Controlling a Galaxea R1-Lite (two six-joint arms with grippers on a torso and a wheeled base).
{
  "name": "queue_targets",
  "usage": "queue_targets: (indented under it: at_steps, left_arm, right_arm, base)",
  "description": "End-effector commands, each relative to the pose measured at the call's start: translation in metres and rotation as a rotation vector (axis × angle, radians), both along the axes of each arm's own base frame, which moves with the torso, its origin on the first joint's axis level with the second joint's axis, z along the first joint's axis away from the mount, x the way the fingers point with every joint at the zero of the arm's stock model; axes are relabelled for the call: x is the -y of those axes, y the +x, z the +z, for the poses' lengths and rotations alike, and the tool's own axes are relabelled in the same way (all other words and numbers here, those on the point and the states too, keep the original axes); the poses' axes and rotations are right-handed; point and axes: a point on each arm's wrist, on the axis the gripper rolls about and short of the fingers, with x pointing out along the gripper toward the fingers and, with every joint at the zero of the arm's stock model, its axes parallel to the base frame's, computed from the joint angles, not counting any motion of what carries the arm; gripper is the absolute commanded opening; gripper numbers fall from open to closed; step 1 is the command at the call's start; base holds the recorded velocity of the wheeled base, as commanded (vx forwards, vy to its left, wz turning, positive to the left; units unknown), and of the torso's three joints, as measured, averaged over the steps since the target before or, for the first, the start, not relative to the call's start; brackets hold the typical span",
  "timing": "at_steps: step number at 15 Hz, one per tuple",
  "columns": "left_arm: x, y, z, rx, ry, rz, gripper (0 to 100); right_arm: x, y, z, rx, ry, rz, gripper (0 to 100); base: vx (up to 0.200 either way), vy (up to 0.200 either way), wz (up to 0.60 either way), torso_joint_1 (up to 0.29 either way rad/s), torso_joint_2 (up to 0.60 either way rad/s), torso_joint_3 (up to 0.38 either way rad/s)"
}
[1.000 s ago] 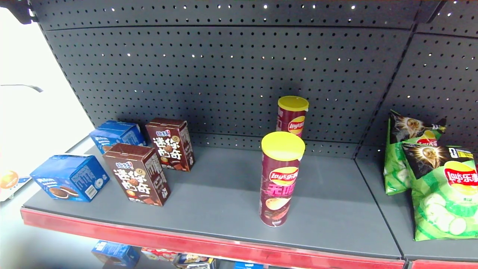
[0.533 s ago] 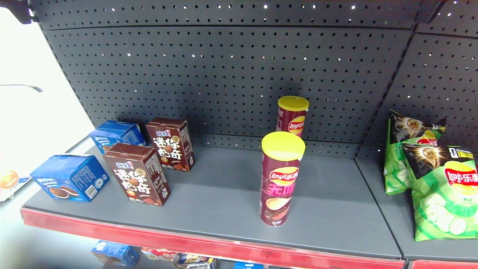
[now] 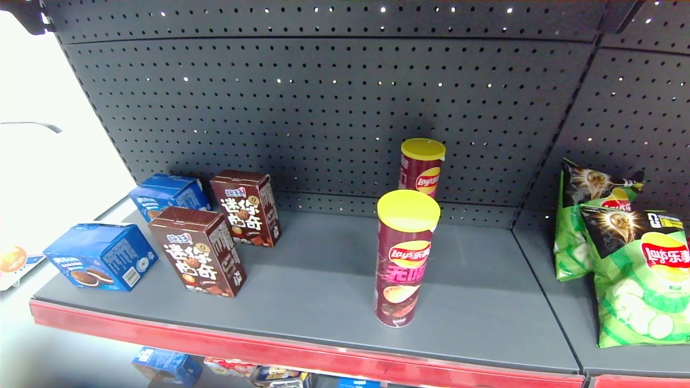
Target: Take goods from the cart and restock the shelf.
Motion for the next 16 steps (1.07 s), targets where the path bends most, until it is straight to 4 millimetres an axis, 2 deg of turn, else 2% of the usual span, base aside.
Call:
queue_targets:
  at_steps: [1, 2, 3, 5, 8, 10, 11, 13, 16]
  left_arm:
    - [-0.002, 0.010, 0.011, -0.068, -0.016, -0.094, 100]
    - [-0.002, 0.013, 0.015, -0.082, -0.020, -0.124, 100]
    - [-0.004, 0.021, 0.034, -0.099, -0.039, -0.157, 100]
    - [-0.007, 0.030, 0.059, -0.111, -0.071, -0.212, 100]
    - [-0.014, 0.062, 0.087, -0.184, -0.098, -0.232, 100]
    - [-0.006, 0.080, 0.081, -0.274, -0.073, -0.430, 100]
    - [-0.002, 0.087, 0.081, -0.291, -0.052, -0.437, 100]
    - [0.010, 0.117, 0.079, -0.334, -0.017, -0.399, 100]
    - [0.027, 0.136, 0.079, -0.310, 0.016, -0.433, 100]
  right_arm:
    - [0.000, 0.000, 0.000, -0.001, 0.000, 0.000, 100]
    - [0.000, 0.000, 0.000, -0.001, 0.000, 0.000, 100]
    - [0.000, 0.000, 0.000, -0.001, 0.000, 0.000, 100]
    - [0.000, 0.000, 0.000, -0.001, 0.000, 0.000, 100]
    - [0.000, 0.000, 0.000, -0.001, 0.000, 0.000, 100]
    - [0.000, 0.000, 0.000, -0.001, 0.000, 0.000, 100]
    - [0.000, 0.000, 0.000, -0.001, 0.000, 0.000, 100]
    - [0.000, 0.000, 0.000, -0.001, 0.000, 0.000, 100]
    - [0.000, 0.000, 0.000, -0.001, 0.000, 0.000, 100]
  base:
    - [0.000, 0.000, 0.00, 0.000, 0.00, 0.000]
    - [0.000, 0.000, 0.00, 0.000, 0.00, 0.000]
    - [0.000, 0.000, 0.00, 0.000, 0.00, 0.000]
    - [0.000, 0.000, 0.00, 0.000, 0.00, 0.000]
    - [0.000, 0.000, 0.00, 0.000, 0.00, 0.000]
    - [0.000, 0.000, 0.00, 0.000, 0.00, 0.000]
    - [0.000, 0.000, 0.00, 0.000, 0.00, 0.000]
    - [0.000, 0.000, 0.00, 0.000, 0.00, 0.000]
    - [0.000, 0.000, 0.00, 0.000, 0.00, 0.000]
